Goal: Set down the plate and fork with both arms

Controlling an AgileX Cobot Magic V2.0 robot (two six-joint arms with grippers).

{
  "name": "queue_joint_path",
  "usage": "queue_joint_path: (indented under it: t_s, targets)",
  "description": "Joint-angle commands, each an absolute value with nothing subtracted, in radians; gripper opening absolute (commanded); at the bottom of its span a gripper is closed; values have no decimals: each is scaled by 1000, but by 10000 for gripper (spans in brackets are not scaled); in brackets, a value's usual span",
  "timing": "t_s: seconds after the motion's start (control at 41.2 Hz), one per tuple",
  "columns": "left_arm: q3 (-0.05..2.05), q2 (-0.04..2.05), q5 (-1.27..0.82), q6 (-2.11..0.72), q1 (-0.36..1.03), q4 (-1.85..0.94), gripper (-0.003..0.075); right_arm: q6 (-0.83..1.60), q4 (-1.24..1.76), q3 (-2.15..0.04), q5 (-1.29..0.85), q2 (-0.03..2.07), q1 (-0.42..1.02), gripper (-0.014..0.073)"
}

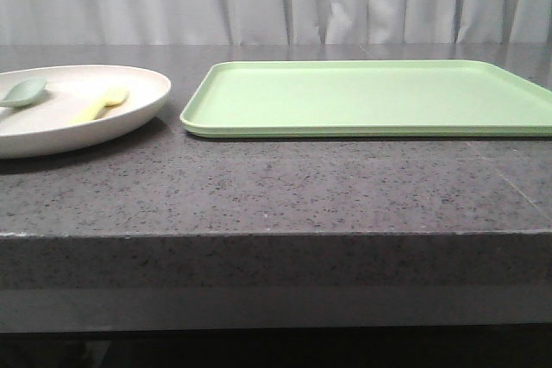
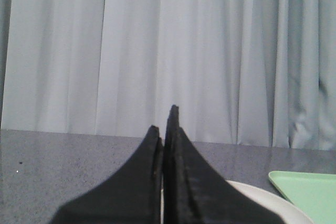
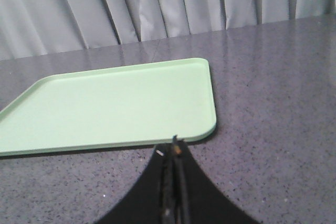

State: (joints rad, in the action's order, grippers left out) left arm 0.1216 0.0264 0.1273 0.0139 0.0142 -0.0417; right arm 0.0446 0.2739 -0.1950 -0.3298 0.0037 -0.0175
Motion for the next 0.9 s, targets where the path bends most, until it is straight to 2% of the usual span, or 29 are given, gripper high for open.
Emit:
queue_joint_path:
  t_s: [0.0,0.17,0.389,0.656,0.753,0.826,0.874]
  targets:
    - [251,128,125,18,21,-18,-18,51,260,-324,-330,83,-24,-59]
    - [435,349,0,18,21,70,-18,51,247,-508,-404,291,-24,-59]
    - [534,535,0,18,21,71,-18,101,118,-638,-381,526,-24,-59]
    - [534,599,25,18,21,71,-16,101,119,-646,-324,581,-24,-53]
    - [534,599,48,18,21,71,31,101,118,-646,-324,581,-24,42]
    - [534,599,53,18,21,71,132,101,118,-646,-324,581,-24,178]
    - [534,599,53,18,21,70,234,101,118,-646,-324,581,-24,309]
